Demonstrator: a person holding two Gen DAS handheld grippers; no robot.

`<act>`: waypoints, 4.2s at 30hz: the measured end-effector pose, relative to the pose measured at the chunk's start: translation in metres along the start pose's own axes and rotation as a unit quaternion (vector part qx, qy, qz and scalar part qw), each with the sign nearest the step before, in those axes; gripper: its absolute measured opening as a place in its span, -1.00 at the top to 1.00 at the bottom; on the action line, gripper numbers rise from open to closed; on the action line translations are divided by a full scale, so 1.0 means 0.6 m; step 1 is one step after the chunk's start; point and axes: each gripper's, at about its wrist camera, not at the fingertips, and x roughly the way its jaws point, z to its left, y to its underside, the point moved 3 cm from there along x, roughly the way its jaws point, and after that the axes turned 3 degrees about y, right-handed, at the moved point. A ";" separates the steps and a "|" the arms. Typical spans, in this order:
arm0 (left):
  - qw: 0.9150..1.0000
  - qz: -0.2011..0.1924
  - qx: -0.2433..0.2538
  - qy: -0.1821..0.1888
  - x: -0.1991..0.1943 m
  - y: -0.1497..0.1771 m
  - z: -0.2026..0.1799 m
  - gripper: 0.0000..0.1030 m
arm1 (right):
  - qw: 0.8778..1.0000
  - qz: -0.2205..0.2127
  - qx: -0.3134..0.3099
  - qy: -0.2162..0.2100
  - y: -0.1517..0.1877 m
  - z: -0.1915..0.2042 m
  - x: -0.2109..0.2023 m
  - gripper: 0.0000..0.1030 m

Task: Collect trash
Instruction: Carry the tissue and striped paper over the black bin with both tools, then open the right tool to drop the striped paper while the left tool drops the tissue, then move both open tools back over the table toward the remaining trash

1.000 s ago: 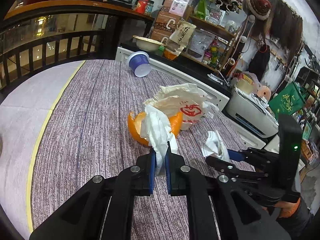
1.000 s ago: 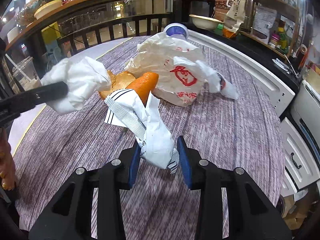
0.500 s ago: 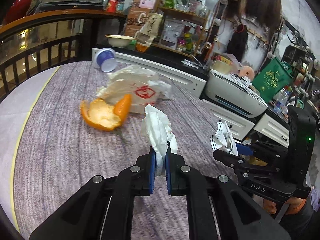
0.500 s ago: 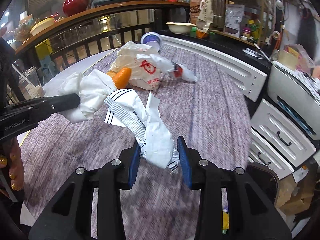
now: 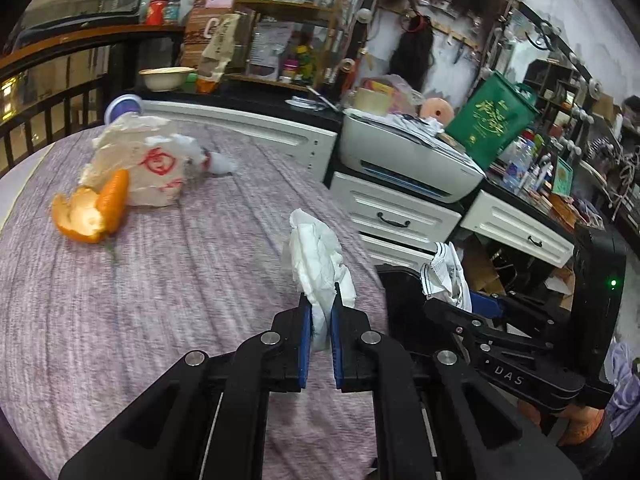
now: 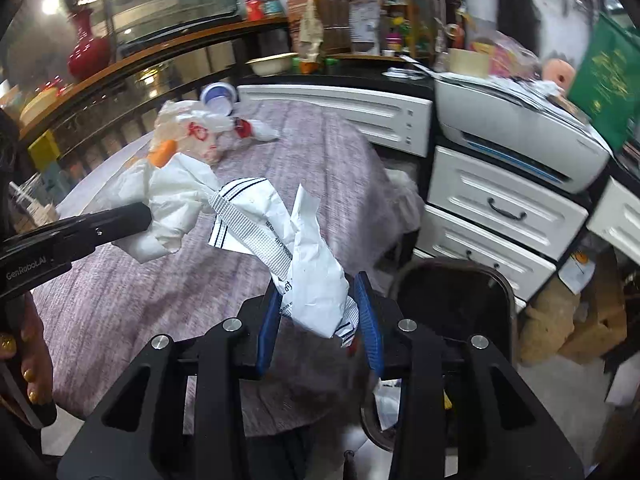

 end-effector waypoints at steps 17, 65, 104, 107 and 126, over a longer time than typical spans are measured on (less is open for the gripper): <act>0.993 0.067 0.067 0.067 0.112 0.053 -0.172 0.82 | 0.987 0.036 0.121 0.099 0.122 -0.196 0.003 0.28; 0.973 0.181 0.137 0.047 0.285 0.146 -0.242 0.82 | 0.952 0.055 0.198 0.225 0.236 -0.327 0.052 -0.37; 0.966 0.182 0.179 0.050 0.315 0.158 -0.269 -0.72 | 0.937 0.038 0.244 0.247 0.255 -0.366 0.019 -0.37; 0.968 0.167 0.181 0.057 0.289 0.150 -0.276 -0.73 | 0.938 0.037 0.243 0.246 0.251 -0.363 0.018 -0.42; 0.982 0.083 0.152 0.076 0.100 0.076 -0.213 -0.88 | 0.972 0.015 0.167 0.165 0.137 -0.239 0.014 -0.60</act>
